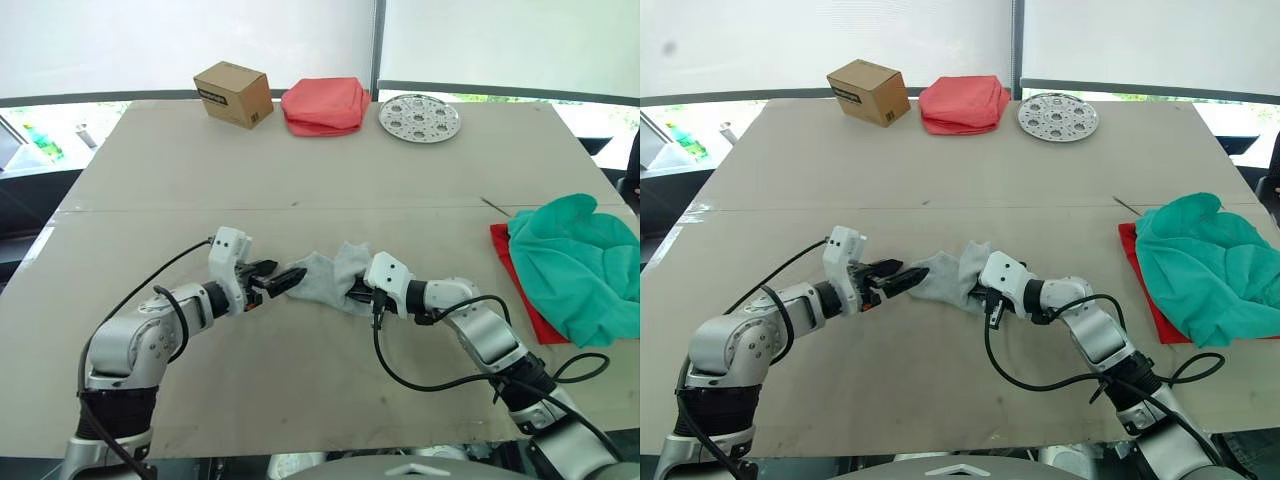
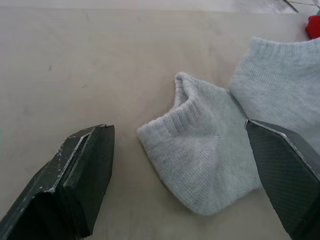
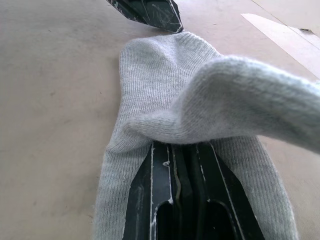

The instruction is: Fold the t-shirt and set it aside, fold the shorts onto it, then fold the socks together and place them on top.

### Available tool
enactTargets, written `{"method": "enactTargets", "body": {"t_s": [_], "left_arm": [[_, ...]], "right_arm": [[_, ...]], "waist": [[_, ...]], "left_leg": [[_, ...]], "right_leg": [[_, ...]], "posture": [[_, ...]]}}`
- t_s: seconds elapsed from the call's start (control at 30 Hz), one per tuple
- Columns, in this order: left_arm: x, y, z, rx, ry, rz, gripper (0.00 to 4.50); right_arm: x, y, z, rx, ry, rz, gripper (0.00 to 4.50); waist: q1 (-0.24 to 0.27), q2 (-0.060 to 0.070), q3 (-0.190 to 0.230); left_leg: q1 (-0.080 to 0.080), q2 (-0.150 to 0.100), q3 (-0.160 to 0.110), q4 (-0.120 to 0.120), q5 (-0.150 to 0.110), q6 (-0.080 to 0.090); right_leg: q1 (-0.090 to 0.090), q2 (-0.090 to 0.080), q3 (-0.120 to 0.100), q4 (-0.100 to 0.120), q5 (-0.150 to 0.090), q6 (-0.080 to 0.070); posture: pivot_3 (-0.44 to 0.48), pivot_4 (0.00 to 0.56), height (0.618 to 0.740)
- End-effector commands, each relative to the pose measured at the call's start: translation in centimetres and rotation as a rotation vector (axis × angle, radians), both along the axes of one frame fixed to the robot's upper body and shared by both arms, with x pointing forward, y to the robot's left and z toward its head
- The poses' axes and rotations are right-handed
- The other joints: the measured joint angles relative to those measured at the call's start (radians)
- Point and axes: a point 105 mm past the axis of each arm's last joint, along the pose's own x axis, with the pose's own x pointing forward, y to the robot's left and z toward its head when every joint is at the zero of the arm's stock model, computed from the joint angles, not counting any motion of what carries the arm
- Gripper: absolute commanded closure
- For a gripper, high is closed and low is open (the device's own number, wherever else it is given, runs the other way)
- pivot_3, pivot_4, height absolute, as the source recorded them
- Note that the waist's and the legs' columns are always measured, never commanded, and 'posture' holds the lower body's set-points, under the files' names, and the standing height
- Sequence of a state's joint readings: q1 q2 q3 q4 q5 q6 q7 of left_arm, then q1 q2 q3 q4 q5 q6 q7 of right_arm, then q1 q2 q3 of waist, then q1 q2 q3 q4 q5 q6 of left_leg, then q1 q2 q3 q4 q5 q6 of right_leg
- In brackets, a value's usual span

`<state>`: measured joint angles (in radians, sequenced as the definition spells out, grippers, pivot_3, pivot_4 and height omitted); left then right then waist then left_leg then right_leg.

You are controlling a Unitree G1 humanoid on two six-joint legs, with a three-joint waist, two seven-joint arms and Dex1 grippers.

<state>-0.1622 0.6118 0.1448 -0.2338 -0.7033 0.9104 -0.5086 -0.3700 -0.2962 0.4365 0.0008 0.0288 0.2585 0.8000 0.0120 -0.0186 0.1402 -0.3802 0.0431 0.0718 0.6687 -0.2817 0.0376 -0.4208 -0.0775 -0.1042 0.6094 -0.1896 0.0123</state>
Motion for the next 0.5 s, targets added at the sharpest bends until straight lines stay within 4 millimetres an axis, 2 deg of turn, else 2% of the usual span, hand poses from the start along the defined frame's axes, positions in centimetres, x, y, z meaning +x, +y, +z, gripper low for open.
{"method": "enactTargets", "body": {"t_s": [0.03,0.1,0.17,0.2,0.23,0.37,0.4,0.5], "left_arm": [[-0.3,-1.7,-0.8,0.010,0.024,-0.066,0.27],[-0.3,-2.7,-1.0,-0.004,0.032,-0.098,0.82],[-0.3,-3.2,-1.0,-0.034,0.040,-0.100,1.88],[-0.1,-3.4,-0.8,-0.057,0.036,-0.099,2.23],[0.0,-3.6,-0.4,-0.088,0.032,-0.097,2.52],[0.6,-4.4,2.0,-0.260,0.004,-0.104,4.20],[0.9,-4.7,2.9,-0.319,-0.009,-0.107,4.47],[1.2,-5.4,4.9,-0.424,-0.043,-0.124,4.47]], "right_arm": [[-0.1,-0.3,-1.0,-0.036,0.028,-0.008,4.50],[-0.1,-0.3,-1.0,-0.037,0.026,-0.009,4.50],[0.0,-0.3,-0.9,-0.036,0.024,-0.011,4.50],[0.0,-0.3,-0.9,-0.036,0.024,-0.012,4.50],[0.0,-0.4,-0.9,-0.035,0.024,-0.014,4.50],[-0.1,-0.4,-1.0,-0.036,0.024,-0.017,4.50],[-0.2,-0.4,-1.0,-0.036,0.024,-0.016,4.50],[-0.2,-0.4,-1.0,-0.035,0.025,-0.017,4.50]], "waist": [[0.001,0.000,0.000],[0.001,0.000,0.000],[0.001,0.000,-0.001],[0.001,0.000,-0.001],[0.000,0.000,0.000],[0.000,0.000,0.000],[0.000,0.000,0.000],[0.000,-0.001,0.000]], "left_leg": [[0.000,0.000,0.000,0.000,0.000,0.000],[0.000,0.000,0.000,0.000,0.000,0.000],[0.000,-0.001,0.000,0.000,0.000,0.001],[0.000,-0.001,0.000,0.001,0.000,0.001],[0.000,-0.001,0.000,0.000,0.000,0.001],[0.000,0.000,-0.001,0.000,0.000,0.000],[-0.001,0.000,-0.001,0.000,0.000,0.000],[-0.001,-0.001,-0.001,0.001,0.000,0.001]], "right_leg": [[0.000,0.000,0.000,0.000,0.000,0.000],[0.000,-0.001,-0.001,0.000,0.000,0.000],[0.000,-0.001,-0.001,0.000,0.000,0.000],[0.000,-0.001,-0.001,0.000,0.000,0.000],[0.000,-0.001,-0.001,0.000,0.000,0.000],[0.000,0.000,-0.001,0.000,0.000,0.000],[0.000,0.000,-0.002,0.000,0.000,0.000],[0.001,0.000,-0.002,0.000,0.000,0.001]], "posture": [[0.000,0.150,0.740],[0.000,0.150,0.740],[0.000,0.150,0.740],[0.000,0.150,0.740],[0.000,0.150,0.740],[0.000,0.150,0.740],[0.000,0.150,0.740],[0.000,0.150,0.740]]}}
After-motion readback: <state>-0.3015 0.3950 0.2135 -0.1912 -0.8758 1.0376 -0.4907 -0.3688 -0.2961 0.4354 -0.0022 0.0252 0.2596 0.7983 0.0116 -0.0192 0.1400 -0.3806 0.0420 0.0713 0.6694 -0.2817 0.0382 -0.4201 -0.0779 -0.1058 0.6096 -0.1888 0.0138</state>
